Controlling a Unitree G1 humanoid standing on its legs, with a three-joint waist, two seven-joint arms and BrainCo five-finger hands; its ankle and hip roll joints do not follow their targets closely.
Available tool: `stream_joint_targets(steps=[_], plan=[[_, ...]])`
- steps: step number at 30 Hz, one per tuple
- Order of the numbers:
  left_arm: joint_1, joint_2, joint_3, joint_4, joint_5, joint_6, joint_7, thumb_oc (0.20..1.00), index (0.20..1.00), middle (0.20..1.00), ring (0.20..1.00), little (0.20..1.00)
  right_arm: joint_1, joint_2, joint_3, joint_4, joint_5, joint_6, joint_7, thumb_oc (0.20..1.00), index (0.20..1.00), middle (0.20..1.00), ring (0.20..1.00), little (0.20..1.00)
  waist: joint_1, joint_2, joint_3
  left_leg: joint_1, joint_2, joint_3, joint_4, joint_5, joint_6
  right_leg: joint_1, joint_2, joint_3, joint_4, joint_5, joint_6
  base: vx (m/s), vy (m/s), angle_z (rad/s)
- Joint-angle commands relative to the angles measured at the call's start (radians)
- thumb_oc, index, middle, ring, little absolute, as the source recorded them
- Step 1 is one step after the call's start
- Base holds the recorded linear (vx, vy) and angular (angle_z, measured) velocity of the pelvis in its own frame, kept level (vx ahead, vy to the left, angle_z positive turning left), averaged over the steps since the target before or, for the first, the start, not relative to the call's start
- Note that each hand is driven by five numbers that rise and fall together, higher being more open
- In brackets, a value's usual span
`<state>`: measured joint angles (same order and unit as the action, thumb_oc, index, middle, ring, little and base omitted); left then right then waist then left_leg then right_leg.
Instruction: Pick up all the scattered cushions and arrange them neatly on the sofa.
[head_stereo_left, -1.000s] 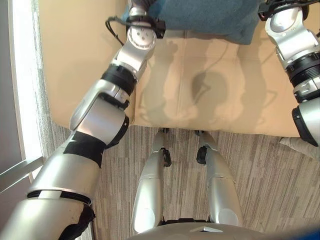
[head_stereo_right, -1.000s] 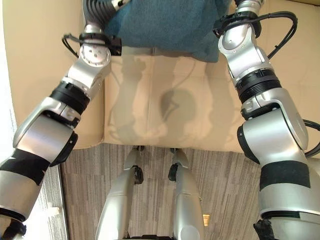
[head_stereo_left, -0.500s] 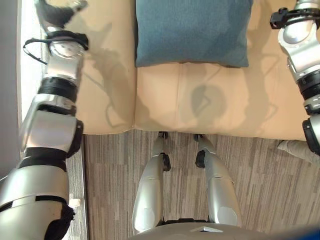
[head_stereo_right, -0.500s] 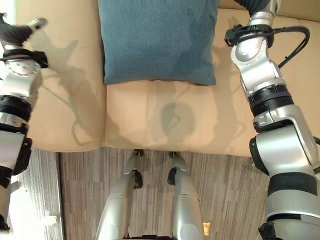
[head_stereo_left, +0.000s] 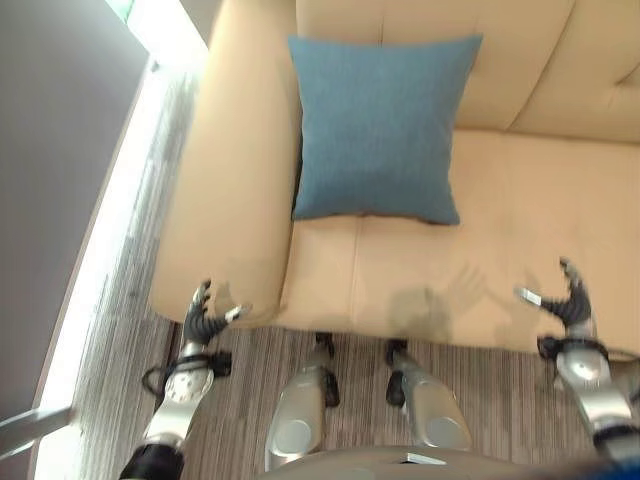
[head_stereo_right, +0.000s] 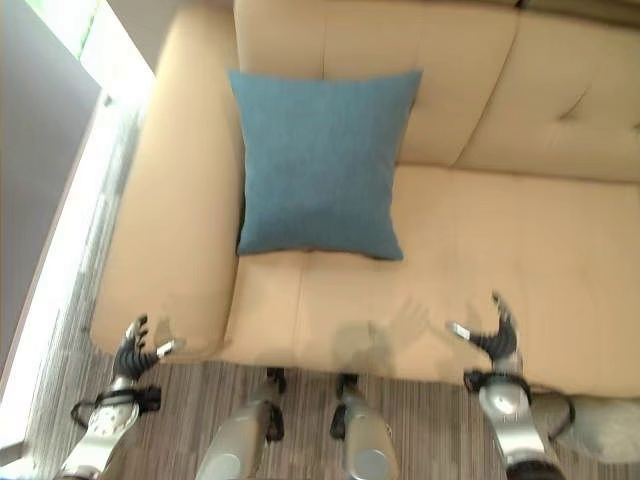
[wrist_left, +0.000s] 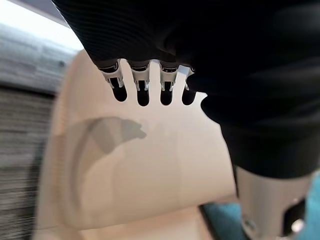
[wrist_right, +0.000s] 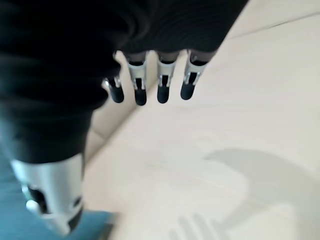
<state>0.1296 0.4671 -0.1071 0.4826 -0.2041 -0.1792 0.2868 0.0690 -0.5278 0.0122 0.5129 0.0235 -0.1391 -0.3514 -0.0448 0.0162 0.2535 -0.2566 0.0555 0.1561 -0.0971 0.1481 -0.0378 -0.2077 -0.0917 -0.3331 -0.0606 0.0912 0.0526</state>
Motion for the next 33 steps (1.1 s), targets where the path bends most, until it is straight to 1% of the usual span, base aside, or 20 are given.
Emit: stream_joint_targets(steps=[1, 5, 9, 11, 12, 13, 14, 16, 17, 18, 19, 20, 22, 23, 26, 28, 30, 31, 32, 33], plan=[[-0.078, -0.035, 0.022, 0.143, 0.024, -0.028, -0.078, 1.000, 1.000, 1.000, 1.000, 1.000, -0.081, 0.038, 0.043, 0.106, -0.063, -0.031, 0.054, 1.000, 1.000, 1.000, 1.000, 1.000, -0.007, -0.026, -0.046, 0.061, 0.036, 0.066, 0.010, -0.018, -0.067, 0.050, -0.023, 0.026, 0.037, -0.063, 0.085, -0.01, -0.053, -0.07], [-0.053, -0.091, -0.007, 0.280, 0.066, -0.007, -0.100, 1.000, 1.000, 1.000, 1.000, 1.000, -0.051, 0.078, 0.094, 0.206, -0.110, -0.023, 0.080, 1.000, 1.000, 1.000, 1.000, 1.000, -0.009, -0.027, -0.075, 0.128, 0.040, 0.083, 0.010, -0.037, -0.060, 0.112, -0.006, 0.039, 0.010, -0.072, 0.084, -0.02, -0.047, -0.17], [-0.060, -0.132, -0.051, 0.510, 0.192, 0.031, -0.134, 1.000, 1.000, 1.000, 1.000, 1.000, -0.029, 0.108, 0.145, 0.365, -0.133, -0.010, 0.117, 1.000, 1.000, 1.000, 1.000, 1.000, -0.018, -0.023, -0.111, 0.221, 0.048, 0.107, 0.010, -0.065, -0.060, 0.197, 0.017, 0.064, -0.002, -0.107, 0.076, 0.00, -0.078, -0.24], [-0.053, -0.148, -0.056, 0.568, 0.222, 0.049, -0.134, 1.000, 1.000, 1.000, 1.000, 1.000, -0.015, 0.127, 0.145, 0.458, -0.119, 0.004, 0.127, 1.000, 1.000, 1.000, 1.000, 1.000, -0.023, -0.025, -0.118, 0.253, 0.057, 0.108, 0.057, -0.085, -0.062, 0.245, 0.027, 0.076, -0.008, -0.127, 0.064, -0.03, -0.076, -0.09], [-0.057, -0.156, -0.061, 0.580, 0.223, 0.053, -0.135, 1.000, 1.000, 1.000, 1.000, 1.000, -0.025, 0.131, 0.164, 0.513, -0.133, 0.015, 0.129, 1.000, 1.000, 1.000, 1.000, 1.000, -0.017, -0.030, -0.107, 0.246, 0.053, 0.082, 0.118, -0.111, -0.058, 0.255, 0.024, 0.089, -0.003, -0.128, 0.058, -0.21, -0.028, -0.12], [-0.070, -0.168, -0.069, 0.592, 0.217, 0.055, -0.139, 1.000, 1.000, 1.000, 1.000, 1.000, -0.040, 0.131, 0.173, 0.570, -0.139, 0.023, 0.129, 1.000, 1.000, 1.000, 1.000, 1.000, -0.008, -0.040, -0.091, 0.241, 0.023, 0.016, 0.203, -0.187, -0.050, 0.253, 0.009, 0.101, 0.008, -0.121, 0.055, -0.25, 0.021, -0.12], [-0.073, -0.173, -0.072, 0.598, 0.213, 0.054, -0.142, 1.000, 1.000, 1.000, 1.000, 1.000, -0.045, 0.132, 0.170, 0.585, -0.136, 0.026, 0.131, 1.000, 1.000, 1.000, 1.000, 1.000, -0.008, -0.043, -0.088, 0.245, 0.006, -0.010, 0.230, -0.214, -0.048, 0.248, 0.002, 0.105, 0.014, -0.115, 0.055, -0.24, 0.059, -0.18], [-0.077, -0.184, -0.074, 0.606, 0.205, 0.054, -0.149, 1.000, 1.000, 1.000, 1.000, 1.000, -0.054, 0.131, 0.163, 0.611, -0.131, 0.032, 0.139, 1.000, 1.000, 1.000, 1.000, 1.000, -0.009, -0.042, -0.094, 0.258, -0.019, -0.061, 0.266, -0.235, -0.046, 0.232, -0.006, 0.116, 0.020, -0.100, 0.060, -0.13, 0.078, -0.25], [-0.077, -0.184, -0.074, 0.607, 0.205, 0.053, -0.149, 1.000, 1.000, 1.000, 1.000, 1.000, -0.054, 0.131, 0.163, 0.611, -0.131, 0.032, 0.139, 1.000, 1.000, 1.000, 1.000, 1.000, -0.008, -0.041, -0.093, 0.259, -0.018, -0.060, 0.267, -0.237, -0.046, 0.233, -0.005, 0.116, 0.020, -0.101, 0.060, -0.08, 0.093, -0.38], [-0.079, -0.193, -0.081, 0.609, 0.200, 0.050, -0.153, 1.000, 1.000, 1.000, 1.000, 1.000, -0.060, 0.131, 0.165, 0.622, -0.133, 0.035, 0.142, 1.000, 1.000, 1.000, 1.000, 1.000, -0.005, -0.036, -0.097, 0.282, -0.032, -0.097, 0.272, -0.251, -0.046, 0.222, -0.004, 0.129, 0.026, -0.091, 0.064, -0.07, 0.093, -0.38], [-0.078, -0.199, -0.083, 0.612, 0.196, 0.050, -0.156, 1.000, 1.000, 1.000, 1.000, 1.000, -0.061, 0.133, 0.161, 0.634, -0.129, 0.036, 0.147, 1.000, 1.000, 1.000, 1.000, 1.000, -0.006, -0.034, -0.102, 0.291, -0.041, -0.122, 0.265, -0.260, -0.045, 0.211, -0.006, 0.136, 0.033, -0.087, 0.064, -0.18, 0.205, -0.42], [-0.092, -0.207, -0.098, 0.611, 0.198, 0.054, -0.154, 1.000, 1.000, 1.000, 1.000, 1.000, -0.073, 0.137, 0.159, 0.654, -0.127, 0.044, 0.146, 1.000, 1.000, 1.000, 1.000, 1.000, -0.017, -0.032, -0.103, 0.306, -0.055, -0.146, 0.215, -0.293, -0.027, 0.170, -0.015, 0.148, 0.053, -0.072, 0.074, -0.21, 0.211, -0.36], [-0.112, -0.208, -0.110, 0.625, 0.212, 0.058, -0.154, 1.000, 1.000, 1.000, 1.000, 1.000, -0.088, 0.150, 0.162, 0.672, -0.133, 0.054, 0.145, 1.000, 1.000, 1.000, 1.000, 1.000, -0.030, -0.036, -0.104, 0.326, -0.060, -0.129, 0.163, -0.297, -0.010, 0.115, -0.030, 0.163, 0.072, -0.038, 0.091, -0.27, 0.248, -0.34], [-0.133, -0.206, -0.125, 0.629, 0.223, 0.056, -0.151, 1.000, 1.000, 1.000, 1.000, 1.000, -0.104, 0.160, 0.172, 0.676, -0.141, 0.063, 0.135, 1.000, 1.000, 1.000, 1.000, 1.000, -0.032, -0.047, -0.093, 0.316, -0.080, -0.129, 0.157, -0.296, 0.007, 0.073, -0.049, 0.170, 0.075, 0.002, 0.113, -0.29, 0.246, -0.34], [-0.149, -0.197, -0.143, 0.634, 0.246, 0.056, -0.155, 1.000, 1.000, 1.000, 1.000, 1.000, -0.113, 0.177, 0.186, 0.670, -0.150, 0.074, 0.136, 1.000, 1.000, 1.000, 1.000, 1.000, -0.031, -0.061, -0.081, 0.317, -0.101, -0.118, 0.121, -0.284, 0.027, 0.037, -0.071, 0.185, 0.059, 0.048, 0.146, -0.23, 0.179, -0.52], [-0.169, -0.183, -0.155, 0.637, 0.262, 0.057, -0.151, 1.000, 1.000, 1.000, 1.000, 1.000, -0.124, 0.187, 0.190, 0.668, -0.149, 0.080, 0.134, 1.000, 1.000, 1.000, 1.000, 1.000, -0.040, -0.060, -0.058, 0.295, -0.099, -0.121, 0.121, -0.267, 0.038, 0.001, -0.079, 0.237, 0.079, 0.061, 0.167, -0.28, 0.088, -0.61], [-0.188, -0.169, -0.167, 0.636, 0.276, 0.062, -0.150, 1.000, 1.000, 1.000, 1.000, 1.000, -0.118, 0.196, 0.192, 0.677, -0.136, 0.083, 0.141, 1.000, 1.000, 1.000, 1.000, 1.000, -0.048, -0.055, -0.045, 0.264, -0.100, -0.123, 0.125, -0.248, 0.052, 0.000, -0.050, 0.328, 0.146, 0.009, 0.156, -0.31, 0.096, -0.26], [-0.188, -0.169, -0.167, 0.639, 0.278, 0.065, -0.149, 1.000, 1.000, 1.000, 1.000, 1.000, -0.112, 0.200, 0.195, 0.687, -0.132, 0.084, 0.140, 1.000, 1.000, 1.000, 1.000, 1.000, -0.043, -0.051, -0.047, 0.255, -0.098, -0.118, 0.123, -0.239, 0.057, 0.014, -0.040, 0.333, 0.181, -0.017, 0.139, -0.33, 0.094, 0.07], [-0.183, -0.166, -0.161, 0.642, 0.269, 0.069, -0.151, 1.000, 1.000, 1.000, 1.000, 1.000, -0.101, 0.203, 0.194, 0.701, -0.127, 0.081, 0.142, 1.000, 1.000, 1.000, 1.000, 1.000, -0.021, -0.042, -0.050, 0.238, -0.082, -0.103, 0.119, -0.222, 0.066, 0.047, -0.035, 0.281, 0.268, -0.080, 0.105, -0.30, 0.062, 0.04], [-0.181, -0.163, -0.156, 0.642, 0.265, 0.071, -0.153, 1.000, 1.000, 1.000, 1.000, 1.000, -0.099, 0.205, 0.192, 0.706, -0.124, 0.080, 0.144, 1.000, 1.000, 1.000, 1.000, 1.000, -0.010, -0.038, -0.061, 0.225, -0.074, -0.094, 0.116, -0.211, 0.066, 0.057, -0.032, 0.254, 0.291, -0.105, 0.094, -0.27, 0.028, -0.23]])
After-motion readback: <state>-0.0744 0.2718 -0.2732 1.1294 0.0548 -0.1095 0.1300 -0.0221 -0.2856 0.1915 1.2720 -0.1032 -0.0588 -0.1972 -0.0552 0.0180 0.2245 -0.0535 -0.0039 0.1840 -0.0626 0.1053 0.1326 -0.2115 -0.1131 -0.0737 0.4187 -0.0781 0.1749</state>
